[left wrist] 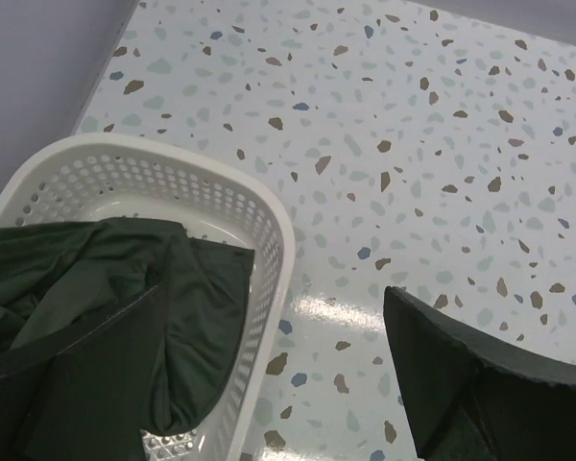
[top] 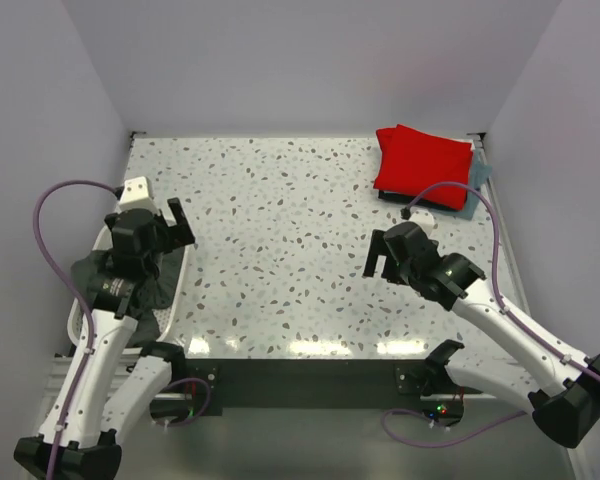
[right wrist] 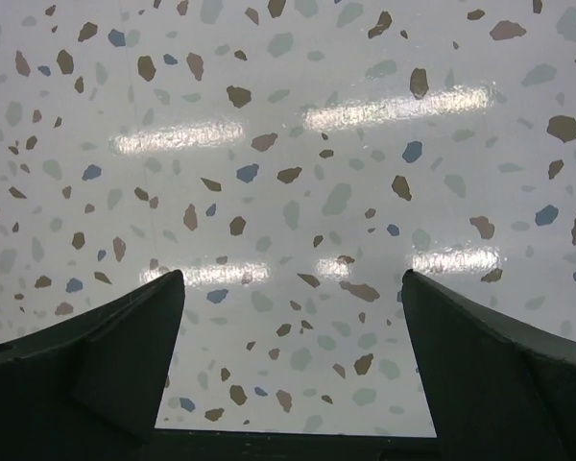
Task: Fold and stack the t-shirts
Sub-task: Move the tshirt to the center of the board
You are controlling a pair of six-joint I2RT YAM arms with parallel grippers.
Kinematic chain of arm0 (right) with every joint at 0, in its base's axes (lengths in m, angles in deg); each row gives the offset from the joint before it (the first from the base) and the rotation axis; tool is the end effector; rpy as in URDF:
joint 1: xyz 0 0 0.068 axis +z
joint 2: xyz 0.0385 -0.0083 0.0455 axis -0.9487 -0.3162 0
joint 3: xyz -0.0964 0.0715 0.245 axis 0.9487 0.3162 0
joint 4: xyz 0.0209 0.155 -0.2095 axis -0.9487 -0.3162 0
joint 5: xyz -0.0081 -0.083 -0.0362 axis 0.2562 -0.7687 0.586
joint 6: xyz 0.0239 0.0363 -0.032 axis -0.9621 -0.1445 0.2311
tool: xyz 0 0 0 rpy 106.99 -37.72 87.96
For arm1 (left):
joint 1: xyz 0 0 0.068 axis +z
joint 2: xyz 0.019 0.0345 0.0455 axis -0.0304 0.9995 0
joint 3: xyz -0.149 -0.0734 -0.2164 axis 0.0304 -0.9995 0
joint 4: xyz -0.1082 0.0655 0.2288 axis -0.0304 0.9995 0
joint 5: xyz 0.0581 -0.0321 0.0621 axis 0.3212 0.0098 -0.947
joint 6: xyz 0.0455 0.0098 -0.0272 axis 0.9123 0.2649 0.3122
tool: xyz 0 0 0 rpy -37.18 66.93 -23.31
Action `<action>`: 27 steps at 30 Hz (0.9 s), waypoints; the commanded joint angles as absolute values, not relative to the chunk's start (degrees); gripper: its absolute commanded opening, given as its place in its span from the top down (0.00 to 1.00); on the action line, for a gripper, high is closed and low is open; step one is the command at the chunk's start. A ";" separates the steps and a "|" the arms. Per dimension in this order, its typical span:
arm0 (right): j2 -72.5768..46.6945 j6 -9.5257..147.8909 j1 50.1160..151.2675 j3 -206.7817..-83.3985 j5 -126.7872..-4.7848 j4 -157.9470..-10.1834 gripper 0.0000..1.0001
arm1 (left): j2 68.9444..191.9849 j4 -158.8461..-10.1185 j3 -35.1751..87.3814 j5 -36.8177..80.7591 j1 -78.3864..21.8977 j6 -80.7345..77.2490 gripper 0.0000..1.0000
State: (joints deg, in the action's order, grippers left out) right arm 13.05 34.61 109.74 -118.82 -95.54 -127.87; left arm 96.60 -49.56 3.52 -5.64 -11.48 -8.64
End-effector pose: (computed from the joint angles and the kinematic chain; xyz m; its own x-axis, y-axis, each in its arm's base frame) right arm 0.1555 0.1052 0.2831 -0.7058 0.2243 -0.6719 0.1117 0.9719 0.2071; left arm 0.1541 -0.0145 0.3371 -0.3483 -0.2436 -0.9052 -0.2608 0.9527 -0.1560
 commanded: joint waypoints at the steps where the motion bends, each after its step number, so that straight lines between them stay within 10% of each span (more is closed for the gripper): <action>1: 13.56 34.60 109.53 -121.40 -98.21 -128.21 0.01 | 97.68 -49.69 3.24 -7.74 -11.06 -8.44 0.00; 12: 9.61 37.68 109.45 -123.94 -102.24 -125.31 0.01 | 112.33 -35.72 6.05 -26.45 -10.97 -24.26 0.00; 27: 2.84 42.23 108.39 -128.33 -96.28 -117.04 0.01 | 125.20 -44.65 3.07 -20.57 8.70 -26.03 0.00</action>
State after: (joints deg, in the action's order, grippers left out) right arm 4.59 38.92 108.71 -124.28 -96.74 -120.13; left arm 126.67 -39.22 4.13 -21.01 5.26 -26.06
